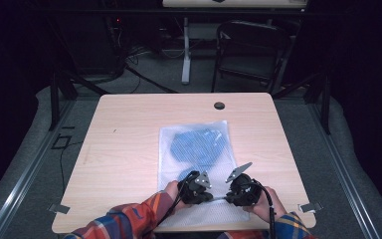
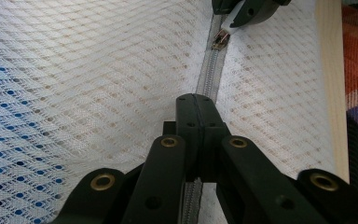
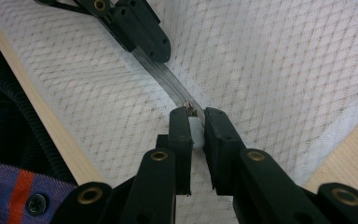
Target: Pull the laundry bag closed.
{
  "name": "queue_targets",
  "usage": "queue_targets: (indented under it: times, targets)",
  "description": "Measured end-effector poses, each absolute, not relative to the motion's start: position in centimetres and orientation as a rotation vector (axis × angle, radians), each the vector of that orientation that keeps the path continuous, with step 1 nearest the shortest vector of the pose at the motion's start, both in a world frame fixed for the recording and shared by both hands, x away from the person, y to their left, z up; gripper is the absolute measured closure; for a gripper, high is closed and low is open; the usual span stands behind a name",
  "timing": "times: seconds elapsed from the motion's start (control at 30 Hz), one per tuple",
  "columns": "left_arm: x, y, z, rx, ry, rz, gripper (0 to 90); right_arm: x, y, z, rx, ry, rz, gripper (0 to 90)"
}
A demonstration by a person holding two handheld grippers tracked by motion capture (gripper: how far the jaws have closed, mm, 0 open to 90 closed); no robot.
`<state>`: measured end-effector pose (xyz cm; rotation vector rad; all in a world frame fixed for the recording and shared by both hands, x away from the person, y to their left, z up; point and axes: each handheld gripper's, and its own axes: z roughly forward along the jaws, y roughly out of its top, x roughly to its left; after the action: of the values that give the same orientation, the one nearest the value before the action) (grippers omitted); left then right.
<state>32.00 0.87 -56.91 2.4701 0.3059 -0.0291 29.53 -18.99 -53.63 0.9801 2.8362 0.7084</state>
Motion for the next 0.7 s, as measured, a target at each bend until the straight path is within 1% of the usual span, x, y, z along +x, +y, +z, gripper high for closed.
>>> queue_targets:
  times: [0.23,0.7]
  targets:
    - [31.9,0.9,-56.8,2.485,0.304,-0.027,90.0,29.5,-19.2,-53.6,0.977,2.853,0.672,81.8]
    - [32.0,0.9,-56.8,2.481,0.305,-0.034,90.0,29.6,-20.2,-53.5,1.029,2.837,0.708,81.8]
